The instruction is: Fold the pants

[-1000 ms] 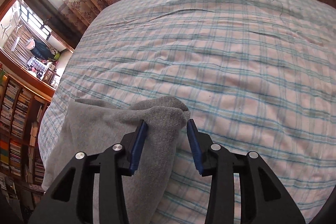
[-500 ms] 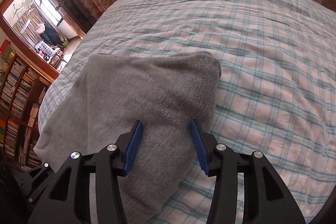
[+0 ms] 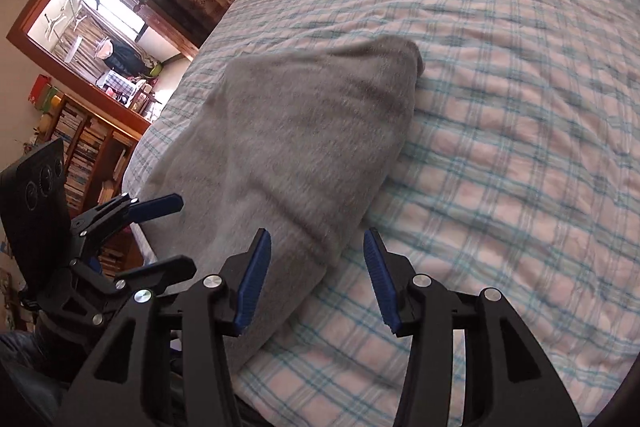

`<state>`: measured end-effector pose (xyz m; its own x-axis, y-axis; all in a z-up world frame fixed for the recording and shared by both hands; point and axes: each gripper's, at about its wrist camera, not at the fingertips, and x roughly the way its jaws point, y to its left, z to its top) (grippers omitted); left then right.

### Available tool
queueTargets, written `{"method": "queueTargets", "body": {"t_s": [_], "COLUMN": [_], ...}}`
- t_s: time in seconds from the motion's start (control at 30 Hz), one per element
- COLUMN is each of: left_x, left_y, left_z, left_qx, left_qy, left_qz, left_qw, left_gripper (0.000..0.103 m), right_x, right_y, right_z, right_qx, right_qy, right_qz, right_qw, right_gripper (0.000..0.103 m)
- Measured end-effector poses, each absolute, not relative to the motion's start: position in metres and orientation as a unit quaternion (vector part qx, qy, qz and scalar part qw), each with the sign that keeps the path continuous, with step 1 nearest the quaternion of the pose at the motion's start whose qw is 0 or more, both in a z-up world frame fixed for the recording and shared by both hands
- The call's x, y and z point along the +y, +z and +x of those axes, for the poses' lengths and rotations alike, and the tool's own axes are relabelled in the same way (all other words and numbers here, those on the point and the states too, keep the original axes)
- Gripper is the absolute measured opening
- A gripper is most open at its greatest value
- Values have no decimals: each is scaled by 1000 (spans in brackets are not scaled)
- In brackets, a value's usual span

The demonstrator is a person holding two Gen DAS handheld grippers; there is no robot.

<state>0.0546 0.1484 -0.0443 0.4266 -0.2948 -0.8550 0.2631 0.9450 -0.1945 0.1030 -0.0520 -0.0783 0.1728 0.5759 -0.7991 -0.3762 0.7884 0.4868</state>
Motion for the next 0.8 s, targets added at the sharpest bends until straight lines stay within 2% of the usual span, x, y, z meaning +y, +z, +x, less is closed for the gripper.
{"method": "queueTargets", "body": {"t_s": [0.13, 0.33, 0.37, 0.43, 0.47, 0.63, 0.8], "left_x": [142, 150, 154, 166, 173, 209, 233], "left_y": [-58, -46, -41, -32, -30, -31, -54], "left_z": [55, 60, 63, 72, 77, 111, 141], "left_qx": [512, 501, 494, 482, 476, 469, 498], "left_qy": [-161, -158, -150, -130, -118, -57, -49], "left_qz": [8, -1, 0, -8, -13, -15, -32], "left_qw": [844, 851, 857, 866, 871, 881, 865], "left_gripper": [89, 90, 90, 98, 99, 100, 100], "right_x": [-35, -43, -45, -53, -56, -57, -45], "right_y": [-102, -85, -82, -76, -74, -76, -87], "right_z": [85, 85, 86, 95, 99, 124, 147], "right_qx": [580, 561, 557, 546, 541, 536, 540], "right_qy": [307, 305, 302, 288, 280, 265, 255], "right_qz": [47, 46, 52, 75, 86, 129, 140], "right_qw": [753, 768, 772, 783, 788, 791, 790], "right_gripper": [49, 50, 52, 74, 77, 79, 79]}}
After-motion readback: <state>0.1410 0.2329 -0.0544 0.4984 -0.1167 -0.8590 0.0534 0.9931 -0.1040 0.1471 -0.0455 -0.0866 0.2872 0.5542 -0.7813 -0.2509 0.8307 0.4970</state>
